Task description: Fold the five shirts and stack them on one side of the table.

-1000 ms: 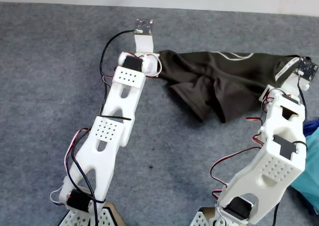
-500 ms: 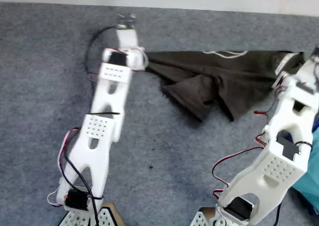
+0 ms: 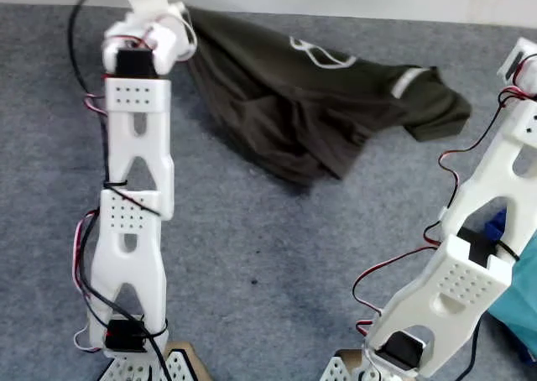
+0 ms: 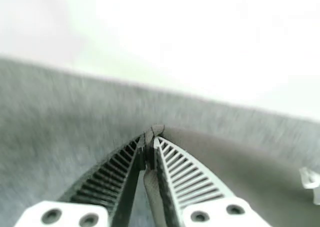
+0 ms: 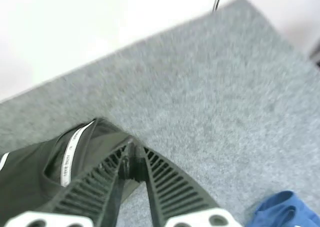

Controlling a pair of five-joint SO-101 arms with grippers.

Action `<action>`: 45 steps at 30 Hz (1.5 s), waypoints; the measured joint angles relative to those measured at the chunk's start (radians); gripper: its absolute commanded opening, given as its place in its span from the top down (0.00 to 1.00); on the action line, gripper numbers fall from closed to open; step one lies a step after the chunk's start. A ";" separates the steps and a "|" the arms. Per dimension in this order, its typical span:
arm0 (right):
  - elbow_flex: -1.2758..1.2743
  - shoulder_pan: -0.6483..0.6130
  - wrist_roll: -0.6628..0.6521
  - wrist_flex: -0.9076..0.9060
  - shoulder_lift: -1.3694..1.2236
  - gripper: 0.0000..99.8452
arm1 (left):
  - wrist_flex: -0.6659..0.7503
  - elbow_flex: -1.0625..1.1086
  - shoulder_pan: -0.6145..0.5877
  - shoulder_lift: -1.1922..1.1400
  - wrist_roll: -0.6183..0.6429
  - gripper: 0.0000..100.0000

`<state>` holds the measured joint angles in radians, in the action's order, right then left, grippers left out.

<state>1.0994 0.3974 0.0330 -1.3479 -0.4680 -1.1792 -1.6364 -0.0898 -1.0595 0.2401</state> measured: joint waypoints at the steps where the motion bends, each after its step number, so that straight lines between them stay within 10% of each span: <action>1: 0.029 -0.003 0.000 -0.043 0.002 0.98 | -0.009 0.000 -0.003 0.025 0.000 0.99; 16: -0.258 -0.333 0.028 -0.235 0.000 0.87 | -0.167 -0.002 -0.017 -0.012 0.000 0.99; 45: -0.812 -0.476 0.068 0.310 -0.078 0.87 | -0.060 -0.002 -0.017 -0.175 0.000 0.99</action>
<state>0.2877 -0.0783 0.1005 -1.0380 -0.5462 -1.2390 -1.6379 -0.1066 -1.2344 0.2401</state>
